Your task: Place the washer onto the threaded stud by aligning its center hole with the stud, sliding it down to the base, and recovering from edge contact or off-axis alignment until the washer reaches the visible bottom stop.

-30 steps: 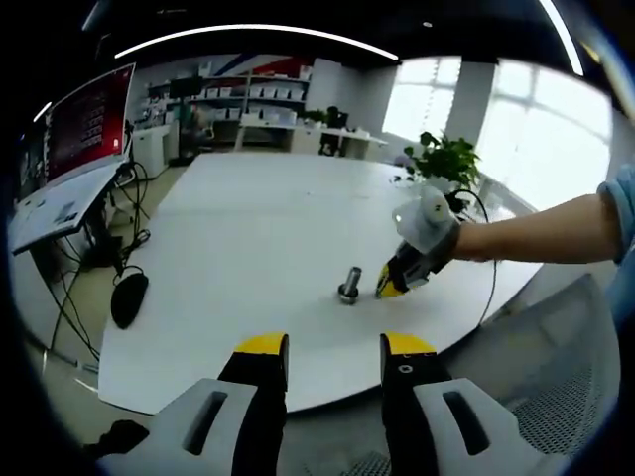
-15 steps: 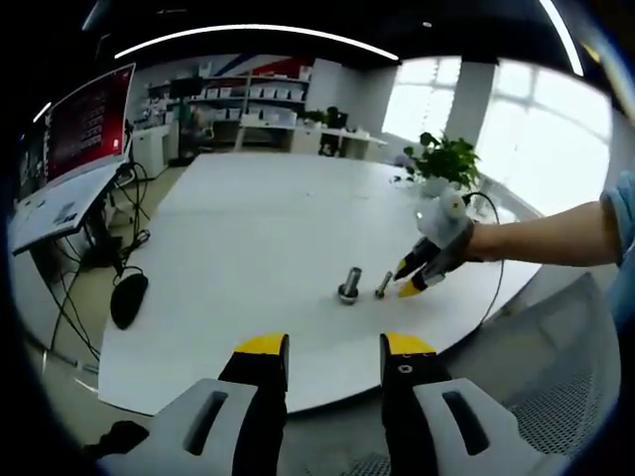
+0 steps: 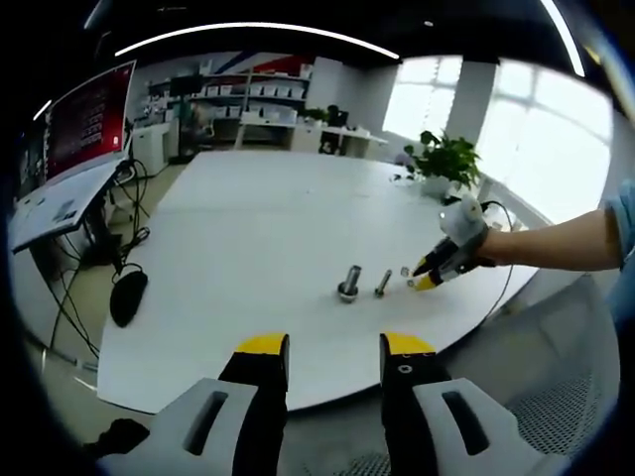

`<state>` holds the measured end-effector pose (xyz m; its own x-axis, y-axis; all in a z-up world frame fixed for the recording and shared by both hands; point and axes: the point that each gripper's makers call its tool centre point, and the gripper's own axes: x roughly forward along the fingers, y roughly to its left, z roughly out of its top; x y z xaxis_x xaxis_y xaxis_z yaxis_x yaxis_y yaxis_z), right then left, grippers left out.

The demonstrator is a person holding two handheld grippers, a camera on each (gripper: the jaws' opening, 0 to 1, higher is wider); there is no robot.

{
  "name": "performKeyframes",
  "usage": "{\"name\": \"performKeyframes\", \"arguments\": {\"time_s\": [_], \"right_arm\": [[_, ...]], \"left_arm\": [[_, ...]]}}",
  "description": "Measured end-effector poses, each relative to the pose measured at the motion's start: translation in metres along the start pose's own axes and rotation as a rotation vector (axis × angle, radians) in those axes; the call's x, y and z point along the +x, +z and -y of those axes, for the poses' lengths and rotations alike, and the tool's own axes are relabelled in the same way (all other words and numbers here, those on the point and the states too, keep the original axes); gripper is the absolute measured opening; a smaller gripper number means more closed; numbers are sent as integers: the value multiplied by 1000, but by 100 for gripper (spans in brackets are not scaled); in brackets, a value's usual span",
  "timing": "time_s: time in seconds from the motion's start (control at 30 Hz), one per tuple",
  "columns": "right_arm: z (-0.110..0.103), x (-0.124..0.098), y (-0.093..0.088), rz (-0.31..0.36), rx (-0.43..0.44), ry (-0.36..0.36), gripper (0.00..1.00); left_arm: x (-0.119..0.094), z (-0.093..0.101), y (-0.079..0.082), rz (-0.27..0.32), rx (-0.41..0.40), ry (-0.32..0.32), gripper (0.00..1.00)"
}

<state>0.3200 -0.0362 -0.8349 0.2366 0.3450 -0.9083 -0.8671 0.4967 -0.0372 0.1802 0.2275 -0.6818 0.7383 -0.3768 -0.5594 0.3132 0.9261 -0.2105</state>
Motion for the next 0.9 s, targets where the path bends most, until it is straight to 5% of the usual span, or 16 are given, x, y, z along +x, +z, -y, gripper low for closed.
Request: {"name": "performKeyframes", "arguments": {"time_s": [0.17, 0.9], "right_arm": [[-4, 3, -1, 6, 56, 35, 23], [-5, 5, 5, 6, -26, -47, 14]], "left_arm": [[0, 0, 0, -1, 1, 0, 34], [-1, -1, 2, 11, -2, 3, 35]]}}
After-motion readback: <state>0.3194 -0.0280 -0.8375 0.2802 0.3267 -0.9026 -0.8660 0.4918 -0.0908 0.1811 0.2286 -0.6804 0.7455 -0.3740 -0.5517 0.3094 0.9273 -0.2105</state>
